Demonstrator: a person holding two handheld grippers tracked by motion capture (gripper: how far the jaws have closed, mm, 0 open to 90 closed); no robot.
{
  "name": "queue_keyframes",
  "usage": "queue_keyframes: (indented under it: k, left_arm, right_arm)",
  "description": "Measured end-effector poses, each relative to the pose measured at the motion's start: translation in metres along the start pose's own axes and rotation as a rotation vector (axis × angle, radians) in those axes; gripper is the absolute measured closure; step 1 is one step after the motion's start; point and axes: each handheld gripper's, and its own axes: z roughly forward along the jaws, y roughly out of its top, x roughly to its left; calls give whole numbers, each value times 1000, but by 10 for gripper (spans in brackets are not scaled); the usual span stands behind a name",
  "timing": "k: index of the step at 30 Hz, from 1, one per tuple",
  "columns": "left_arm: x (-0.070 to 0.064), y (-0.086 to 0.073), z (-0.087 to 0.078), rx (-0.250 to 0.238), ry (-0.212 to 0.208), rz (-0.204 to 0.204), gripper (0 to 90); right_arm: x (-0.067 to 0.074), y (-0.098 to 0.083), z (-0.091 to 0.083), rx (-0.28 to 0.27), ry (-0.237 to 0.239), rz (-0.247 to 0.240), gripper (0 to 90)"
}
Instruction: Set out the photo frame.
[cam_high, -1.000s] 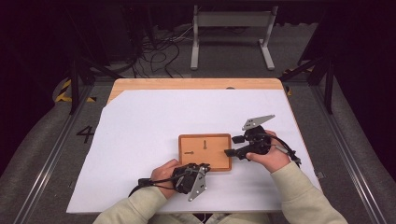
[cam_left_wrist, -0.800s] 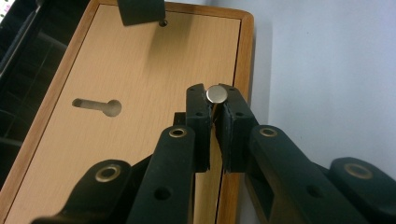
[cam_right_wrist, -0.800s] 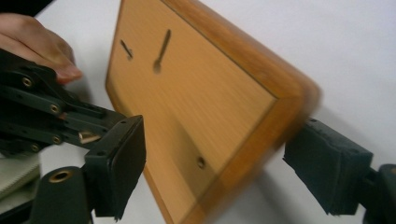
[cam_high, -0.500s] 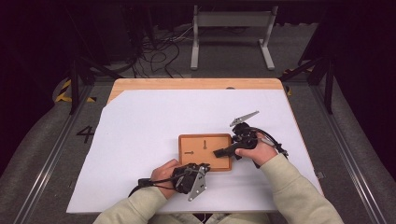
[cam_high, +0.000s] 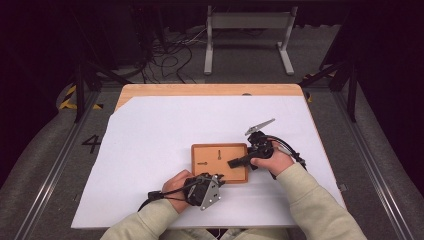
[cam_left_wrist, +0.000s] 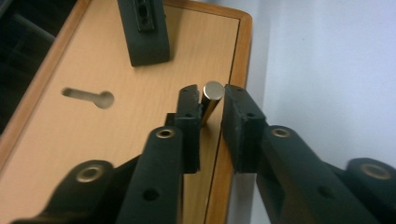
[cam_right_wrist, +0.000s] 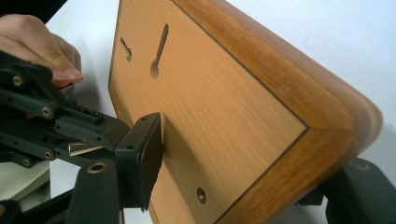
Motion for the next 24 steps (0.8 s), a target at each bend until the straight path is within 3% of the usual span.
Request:
queue_keyframes:
  k: [2,6,9,11,16,17,18,22,24]
  left_arm:
    - [3,0,-2,-13,-34,-26,738]
    - [10,-1,-8,-55,-92,-82,607]
    - [17,-4,-19,-103,-116,-129,569]
    - [23,-7,-28,-147,-135,-188,546]
    - [41,-20,-50,-230,-140,-336,498]
    - [41,-20,-50,-230,-140,-336,488]
    - [47,-27,-57,-252,-135,-385,480]
    - [53,-37,-64,-268,-112,-424,471]
    - [56,-43,-70,-276,-101,-445,455]
  right_arm:
    - [0,0,0,-1,-1,-5,377]
    - [0,1,-3,2,18,-13,421]
    - [3,1,-7,5,28,-30,460]
    - [6,1,-9,5,26,-53,477]
    - [14,-1,-14,22,18,-111,504]
    - [15,-1,-15,25,14,-125,508]
    - [17,-2,-16,27,9,-141,511]
    - [22,-3,-18,31,-3,-188,521]
    - [28,-4,-20,37,-17,-234,531]
